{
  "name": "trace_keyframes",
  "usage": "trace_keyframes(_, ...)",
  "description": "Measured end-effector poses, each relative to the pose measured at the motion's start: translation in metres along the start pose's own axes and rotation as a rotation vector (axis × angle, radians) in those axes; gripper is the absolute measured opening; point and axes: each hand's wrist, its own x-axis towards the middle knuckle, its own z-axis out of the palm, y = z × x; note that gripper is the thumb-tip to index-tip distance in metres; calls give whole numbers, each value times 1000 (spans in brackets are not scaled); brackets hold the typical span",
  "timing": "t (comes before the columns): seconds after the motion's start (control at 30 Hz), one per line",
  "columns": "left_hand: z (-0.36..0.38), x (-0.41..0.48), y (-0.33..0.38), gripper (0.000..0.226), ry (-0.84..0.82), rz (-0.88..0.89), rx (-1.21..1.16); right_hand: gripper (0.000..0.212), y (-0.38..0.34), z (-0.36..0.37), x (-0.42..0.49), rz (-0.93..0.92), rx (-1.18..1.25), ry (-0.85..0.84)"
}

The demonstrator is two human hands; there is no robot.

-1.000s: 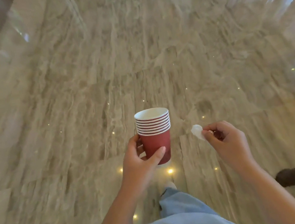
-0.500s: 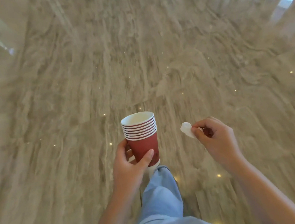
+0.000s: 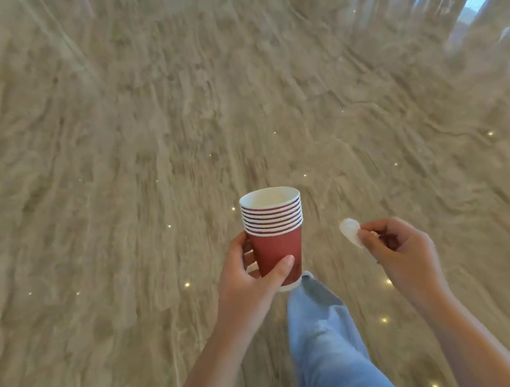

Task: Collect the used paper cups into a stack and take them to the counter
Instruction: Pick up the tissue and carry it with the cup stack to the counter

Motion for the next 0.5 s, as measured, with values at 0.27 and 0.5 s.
trace_keyframes(0.27, 56, 251, 76, 50, 0, 10, -55, 29, -63, 32, 272, -92, -29, -25)
trace_keyframes(0.5, 39, 448, 98, 50, 102, -25, -21, 29, -96, 104, 461, -55, -3, -79)
